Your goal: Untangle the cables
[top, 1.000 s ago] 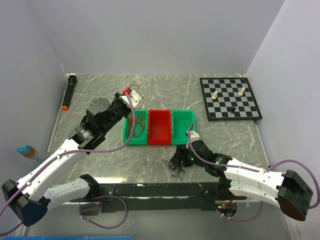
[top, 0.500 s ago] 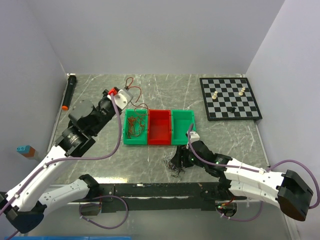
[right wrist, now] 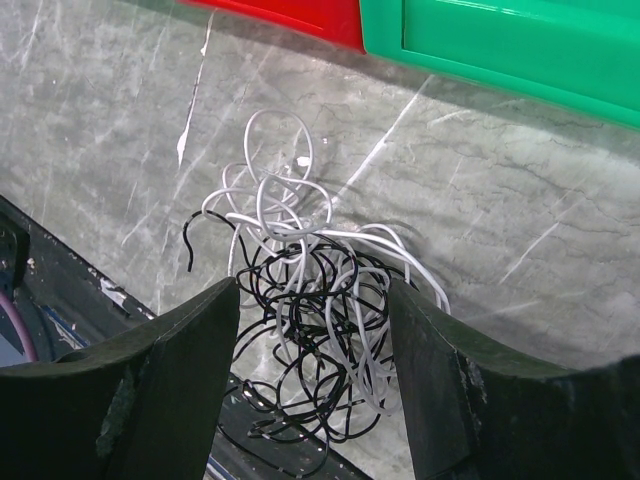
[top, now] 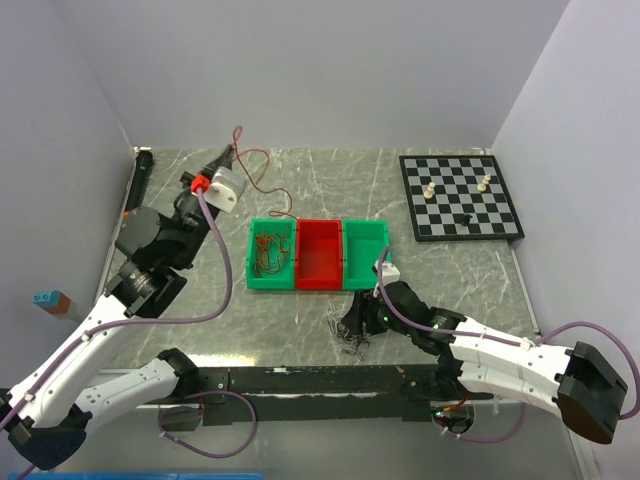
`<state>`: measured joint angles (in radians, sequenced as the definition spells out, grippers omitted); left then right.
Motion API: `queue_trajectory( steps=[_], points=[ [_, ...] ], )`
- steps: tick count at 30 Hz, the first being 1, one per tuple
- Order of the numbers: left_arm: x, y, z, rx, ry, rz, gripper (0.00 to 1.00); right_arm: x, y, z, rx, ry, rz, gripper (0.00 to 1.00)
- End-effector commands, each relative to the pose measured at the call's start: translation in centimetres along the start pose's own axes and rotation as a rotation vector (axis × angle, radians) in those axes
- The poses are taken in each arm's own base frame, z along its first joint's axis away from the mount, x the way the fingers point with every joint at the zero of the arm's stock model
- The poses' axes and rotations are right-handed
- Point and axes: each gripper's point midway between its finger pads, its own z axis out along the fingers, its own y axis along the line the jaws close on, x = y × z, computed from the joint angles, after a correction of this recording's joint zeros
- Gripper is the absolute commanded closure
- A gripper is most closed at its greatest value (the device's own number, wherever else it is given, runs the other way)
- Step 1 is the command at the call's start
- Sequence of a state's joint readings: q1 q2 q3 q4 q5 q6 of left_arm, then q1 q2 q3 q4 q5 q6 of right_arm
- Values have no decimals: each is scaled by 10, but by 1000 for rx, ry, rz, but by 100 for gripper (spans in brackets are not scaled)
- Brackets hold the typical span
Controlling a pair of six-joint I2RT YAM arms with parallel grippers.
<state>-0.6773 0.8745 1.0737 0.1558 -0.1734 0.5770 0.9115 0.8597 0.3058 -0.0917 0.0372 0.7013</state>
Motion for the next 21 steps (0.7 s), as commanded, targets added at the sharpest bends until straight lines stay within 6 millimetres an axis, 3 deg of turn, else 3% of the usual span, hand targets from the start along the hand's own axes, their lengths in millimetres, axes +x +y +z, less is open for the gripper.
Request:
queue_trajectory(
  steps=[1,5,13,15,17,19,21],
  points=[
    [-53,67,3,-271,-128,-8,99,-6,0,-2,-1,-27,0,32],
    [-81,80,4,-276,-184,-63,99,-5,-1,-1,-1,-25,1,32],
    [-94,86,7,-297,-235,-7,99,-4,1,0,-8,-19,-2,32],
    [-125,108,0,-389,-360,52,99,-3,0,-1,-7,-18,-2,32],
    [-142,115,5,-393,-386,61,99,-4,0,-2,-7,-20,-4,32],
    [-138,101,17,-289,-335,40,99,-3,-1,-1,-4,-21,-5,32],
    [-121,81,20,-209,-291,29,99,-3,-1,-1,-7,-24,-2,32]
  ],
)
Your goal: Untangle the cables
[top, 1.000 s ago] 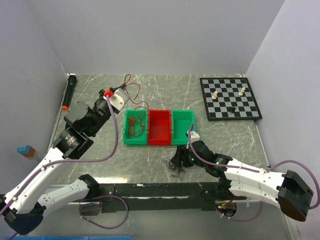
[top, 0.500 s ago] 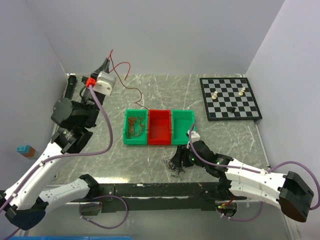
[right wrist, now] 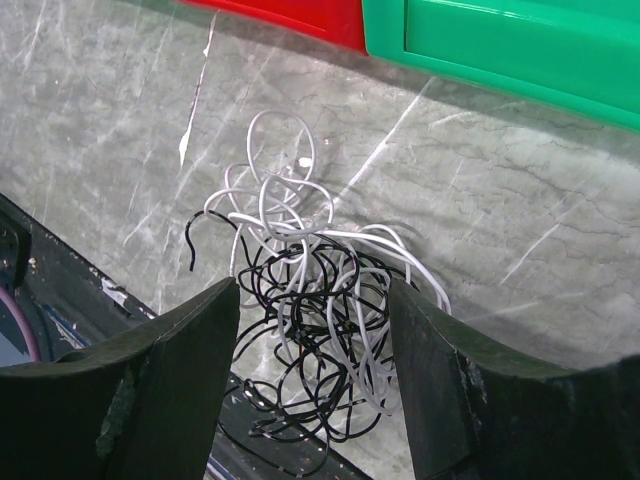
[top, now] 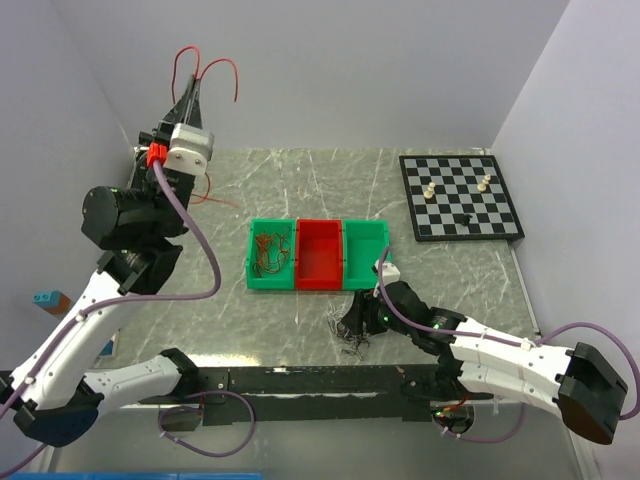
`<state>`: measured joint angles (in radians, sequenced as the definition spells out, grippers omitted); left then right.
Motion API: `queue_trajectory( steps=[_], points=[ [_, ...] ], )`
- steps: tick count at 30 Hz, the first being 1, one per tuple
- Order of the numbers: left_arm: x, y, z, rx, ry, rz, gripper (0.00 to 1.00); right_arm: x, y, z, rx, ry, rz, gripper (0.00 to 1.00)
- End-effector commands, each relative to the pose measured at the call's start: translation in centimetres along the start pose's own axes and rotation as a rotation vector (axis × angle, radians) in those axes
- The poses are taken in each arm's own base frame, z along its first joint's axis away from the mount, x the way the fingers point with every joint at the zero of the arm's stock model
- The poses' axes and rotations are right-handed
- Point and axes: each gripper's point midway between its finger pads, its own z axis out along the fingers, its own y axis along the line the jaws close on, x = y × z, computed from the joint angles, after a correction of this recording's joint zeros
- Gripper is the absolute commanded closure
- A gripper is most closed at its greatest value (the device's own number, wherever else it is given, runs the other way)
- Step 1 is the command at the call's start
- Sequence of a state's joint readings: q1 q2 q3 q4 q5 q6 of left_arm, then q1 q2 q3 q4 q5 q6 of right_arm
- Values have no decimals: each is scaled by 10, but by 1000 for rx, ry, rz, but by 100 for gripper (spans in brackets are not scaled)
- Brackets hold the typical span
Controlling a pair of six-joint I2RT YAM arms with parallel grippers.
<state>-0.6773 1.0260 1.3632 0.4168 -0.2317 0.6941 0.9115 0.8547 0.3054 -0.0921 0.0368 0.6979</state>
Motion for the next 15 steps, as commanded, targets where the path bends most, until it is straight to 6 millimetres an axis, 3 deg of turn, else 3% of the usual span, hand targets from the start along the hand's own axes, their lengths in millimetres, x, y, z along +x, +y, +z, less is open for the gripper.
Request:
queue_trajectory(
  steps=[1,7,15],
  points=[
    [-3,-14,-10,105,-1,-29,99,-3,-1,0,-6,-22,3,32],
    [64,-61,-47,227,184,-57,99,-3,0,0,-6,-19,3,32],
    [109,-92,-76,306,303,-59,99,-3,0,-3,-7,-23,2,32]
  ],
)
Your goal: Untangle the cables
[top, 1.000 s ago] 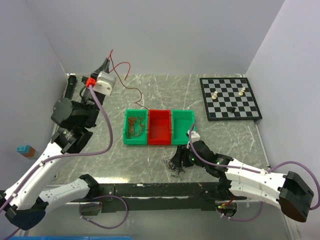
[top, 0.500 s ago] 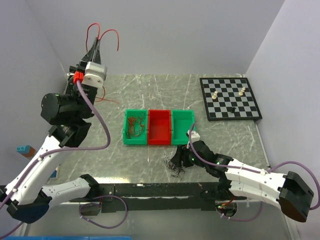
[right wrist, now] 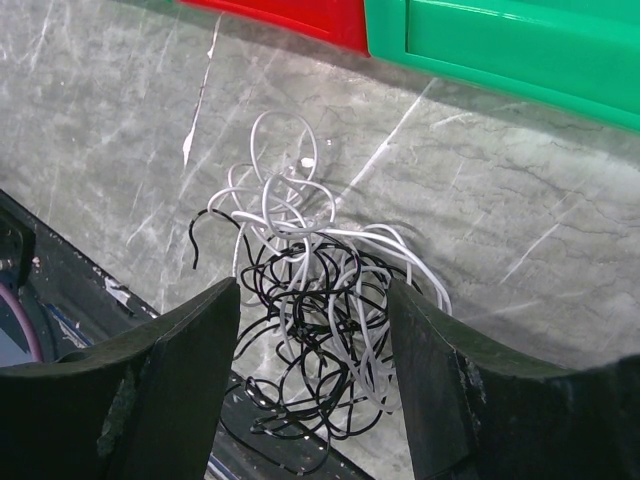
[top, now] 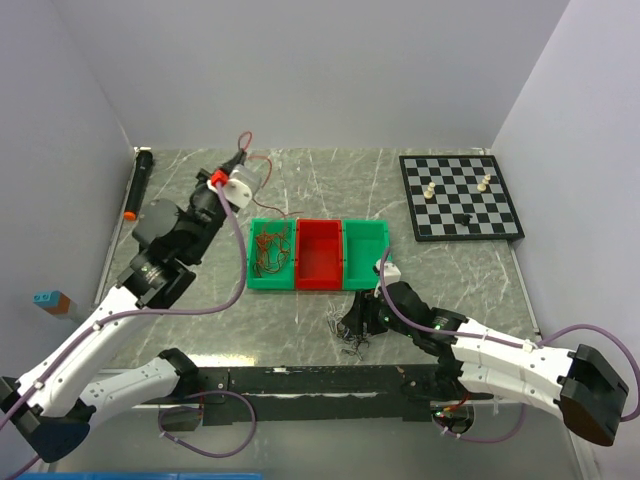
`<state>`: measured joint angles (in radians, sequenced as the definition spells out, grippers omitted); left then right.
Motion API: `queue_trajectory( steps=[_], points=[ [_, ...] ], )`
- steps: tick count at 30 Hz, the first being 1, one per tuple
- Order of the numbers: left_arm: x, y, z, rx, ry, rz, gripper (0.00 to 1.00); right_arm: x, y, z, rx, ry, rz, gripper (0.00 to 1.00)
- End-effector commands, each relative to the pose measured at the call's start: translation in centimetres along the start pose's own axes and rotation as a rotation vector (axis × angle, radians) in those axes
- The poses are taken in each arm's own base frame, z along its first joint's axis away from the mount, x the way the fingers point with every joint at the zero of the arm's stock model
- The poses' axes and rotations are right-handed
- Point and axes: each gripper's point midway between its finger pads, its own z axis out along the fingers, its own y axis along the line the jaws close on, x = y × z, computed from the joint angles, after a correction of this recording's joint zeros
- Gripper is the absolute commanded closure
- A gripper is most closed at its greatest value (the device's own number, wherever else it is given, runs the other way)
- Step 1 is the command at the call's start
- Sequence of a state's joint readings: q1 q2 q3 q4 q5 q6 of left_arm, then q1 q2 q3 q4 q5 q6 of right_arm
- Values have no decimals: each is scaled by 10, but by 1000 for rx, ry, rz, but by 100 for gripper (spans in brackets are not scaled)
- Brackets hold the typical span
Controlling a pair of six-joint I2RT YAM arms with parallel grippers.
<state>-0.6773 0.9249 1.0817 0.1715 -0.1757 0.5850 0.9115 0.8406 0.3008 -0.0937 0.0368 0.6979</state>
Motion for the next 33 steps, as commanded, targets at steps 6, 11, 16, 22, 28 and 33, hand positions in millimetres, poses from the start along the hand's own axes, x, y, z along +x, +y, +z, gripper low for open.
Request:
queue_trajectory(
  steps=[6,11,16,22,28,33],
  points=[
    [19,-14,1,20,45,-48,99,-2,-3,-2,5,-19,7,32],
    [20,-16,0,29,44,-61,99,-1,-4,-3,8,-20,7,32],
    [29,-25,-4,60,75,-74,99,-1,-3,-2,4,-18,11,32],
    [56,-40,-13,85,145,-74,99,0,-4,-1,4,-15,11,32],
    [84,-58,-17,111,211,-92,99,2,-6,-2,6,-15,16,32],
    [93,-65,-9,106,228,-113,99,1,-5,-2,3,-21,19,32]
  ],
)
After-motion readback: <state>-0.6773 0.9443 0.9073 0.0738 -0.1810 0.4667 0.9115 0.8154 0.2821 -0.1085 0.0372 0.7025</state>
